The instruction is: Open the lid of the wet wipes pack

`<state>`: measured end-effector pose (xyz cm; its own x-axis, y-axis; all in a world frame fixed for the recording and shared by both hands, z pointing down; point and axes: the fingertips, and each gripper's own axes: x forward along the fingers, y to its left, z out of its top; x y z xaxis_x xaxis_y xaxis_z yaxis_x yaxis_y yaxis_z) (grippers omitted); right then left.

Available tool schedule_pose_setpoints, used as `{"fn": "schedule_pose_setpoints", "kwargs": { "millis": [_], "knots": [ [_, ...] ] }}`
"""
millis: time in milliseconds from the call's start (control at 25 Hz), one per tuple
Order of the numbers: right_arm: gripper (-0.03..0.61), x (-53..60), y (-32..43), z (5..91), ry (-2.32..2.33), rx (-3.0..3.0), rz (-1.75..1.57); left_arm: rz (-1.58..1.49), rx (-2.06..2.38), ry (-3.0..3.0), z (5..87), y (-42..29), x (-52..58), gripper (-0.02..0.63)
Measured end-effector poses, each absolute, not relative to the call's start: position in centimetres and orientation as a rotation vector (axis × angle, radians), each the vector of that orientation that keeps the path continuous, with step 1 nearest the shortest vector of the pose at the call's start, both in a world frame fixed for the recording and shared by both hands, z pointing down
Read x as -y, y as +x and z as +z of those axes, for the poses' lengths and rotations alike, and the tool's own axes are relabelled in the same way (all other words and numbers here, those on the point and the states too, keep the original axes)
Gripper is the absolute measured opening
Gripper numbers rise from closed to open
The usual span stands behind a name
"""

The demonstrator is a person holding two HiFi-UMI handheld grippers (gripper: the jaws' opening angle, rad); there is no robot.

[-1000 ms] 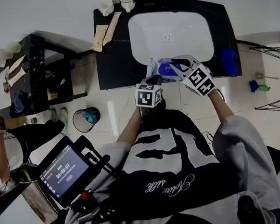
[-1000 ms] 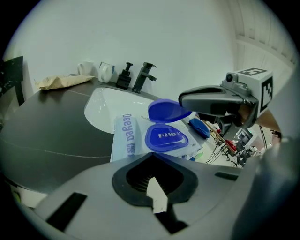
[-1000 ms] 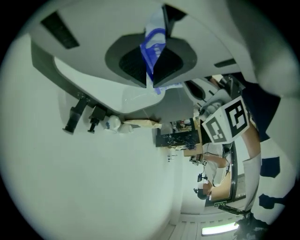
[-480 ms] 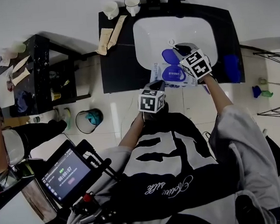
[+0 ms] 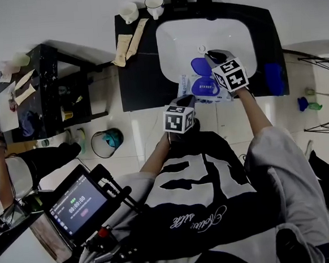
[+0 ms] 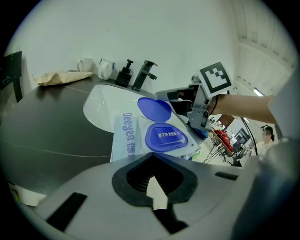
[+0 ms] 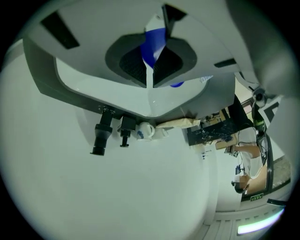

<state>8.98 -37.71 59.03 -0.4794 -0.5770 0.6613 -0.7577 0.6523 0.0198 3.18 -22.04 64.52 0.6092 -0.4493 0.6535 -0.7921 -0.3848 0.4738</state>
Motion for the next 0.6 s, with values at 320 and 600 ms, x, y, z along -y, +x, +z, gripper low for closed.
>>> {"fn": "schedule_pose_setpoints", "kwargs": {
  "millis": [320,600],
  "knots": [
    [0.040,33.5,9.7,53.4,1.301,2.328,0.525,0.584,0.910,2.041,63.7,3.0,22.0,-0.002],
    [0.040,26.5,8.3,50.0,1.532,2.340,0.710,0.526,0.833,2.200,58.0,2.0,21.0,-0.002]
  ]
}}
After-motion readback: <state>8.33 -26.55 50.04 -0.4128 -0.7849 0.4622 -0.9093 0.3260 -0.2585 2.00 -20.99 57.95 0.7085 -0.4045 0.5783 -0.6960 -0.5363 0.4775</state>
